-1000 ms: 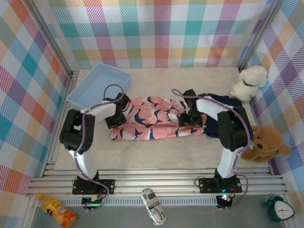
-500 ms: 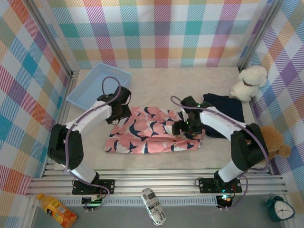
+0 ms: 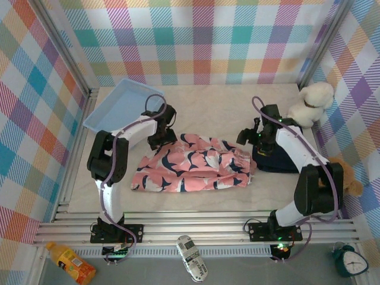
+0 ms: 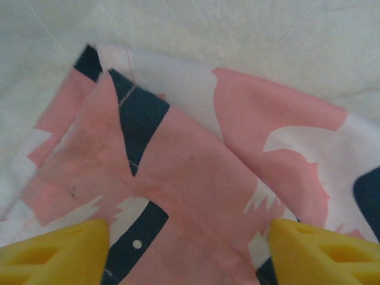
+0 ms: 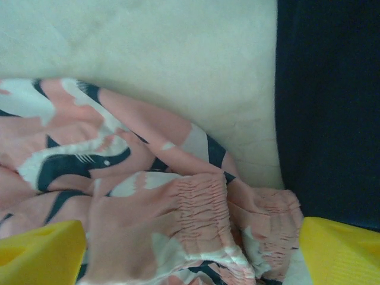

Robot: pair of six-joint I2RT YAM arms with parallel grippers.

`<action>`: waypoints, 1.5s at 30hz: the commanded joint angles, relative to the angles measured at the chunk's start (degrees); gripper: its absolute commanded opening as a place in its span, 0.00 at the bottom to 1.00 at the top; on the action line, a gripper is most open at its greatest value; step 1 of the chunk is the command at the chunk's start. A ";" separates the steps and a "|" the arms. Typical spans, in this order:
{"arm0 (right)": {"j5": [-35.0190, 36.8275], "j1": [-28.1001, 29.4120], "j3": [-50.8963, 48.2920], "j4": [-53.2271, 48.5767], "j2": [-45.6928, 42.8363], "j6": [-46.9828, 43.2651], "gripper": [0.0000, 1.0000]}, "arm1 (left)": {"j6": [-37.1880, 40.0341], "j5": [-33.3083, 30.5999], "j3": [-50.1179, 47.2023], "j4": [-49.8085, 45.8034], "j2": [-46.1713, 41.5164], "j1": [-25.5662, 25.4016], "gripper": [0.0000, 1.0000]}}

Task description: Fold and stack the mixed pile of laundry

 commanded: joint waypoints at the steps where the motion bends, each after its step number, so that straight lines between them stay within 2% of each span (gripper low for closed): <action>1: -6.44 0.57 -3.67 4.48 2.25 6.22 0.87 | -2.13 -0.20 1.82 -1.16 1.40 -0.29 0.58; 4: -5.63 0.67 -6.72 6.08 3.90 9.81 0.77 | -1.70 -0.18 2.57 -2.40 1.58 -0.31 0.29; 5: -4.87 0.74 -7.52 6.25 4.20 10.45 0.74 | -1.25 -0.51 2.73 -3.09 1.12 -0.36 0.12; 6: -3.98 0.71 -8.05 6.19 4.23 10.67 0.71 | -0.83 -0.96 2.89 -3.89 0.60 -0.27 0.00; 10: 2.61 0.69 -8.68 4.72 4.87 11.14 0.62 | 1.19 -4.18 3.95 -7.37 -3.51 -0.12 0.00; 14: 7.59 0.69 -7.92 3.70 7.43 11.12 0.60 | 2.71 -7.54 6.71 -10.10 -8.56 0.52 0.00; 19: 9.26 0.69 -6.20 2.49 11.77 10.96 0.60 | 4.04 -8.67 12.19 -10.78 -12.56 1.44 0.00; 22: 9.32 0.69 -5.30 2.13 11.65 10.52 0.61 | 4.99 -8.06 16.56 -10.47 -11.82 1.58 0.00; 27: 11.03 0.69 -3.19 0.87 12.69 9.00 0.61 | 7.23 -9.67 26.04 -12.05 -3.71 1.95 0.00; 28: 11.20 0.69 -2.78 0.60 13.19 8.92 0.61 | 8.22 -10.38 27.45 -11.23 -1.52 1.97 0.03; 29: 11.37 0.73 -2.39 0.42 13.66 8.69 0.62 | 9.10 -10.64 30.45 -11.60 1.85 2.14 0.13; 30: 11.31 0.69 -1.95 0.27 13.83 8.61 0.63 | 10.04 -9.71 35.19 -14.13 6.43 2.47 0.40; 31: 11.29 0.69 -1.55 0.05 13.83 8.51 0.64 | 10.40 -8.78 41.33 -17.85 10.89 2.69 0.61; 33: 11.03 0.69 -0.96 -0.49 12.64 8.26 0.67 | 10.69 -7.00 56.80 -29.62 20.50 2.61 0.82; 34: 11.06 0.69 -0.76 -0.64 11.52 7.94 0.69 | 11.10 -6.95 60.75 -32.20 22.63 2.25 0.93; 35: 11.10 0.71 -0.37 -0.95 10.10 7.40 0.71 | 11.72 -7.21 62.81 -32.97 23.08 1.71 0.99; 38: 9.86 0.74 1.03 -1.73 5.37 4.43 0.73 | 12.38 -6.77 56.58 -29.41 17.07 0.58 1.00; 41: 7.13 1.80 2.48 -1.60 1.75 -0.94 0.73 | 10.80 -4.12 43.28 -23.65 6.58 -0.03 0.98; 45: 6.32 6.07 6.37 -2.96 2.38 -8.73 0.73 | 6.15 2.62 22.18 -15.52 -6.90 -1.05 0.86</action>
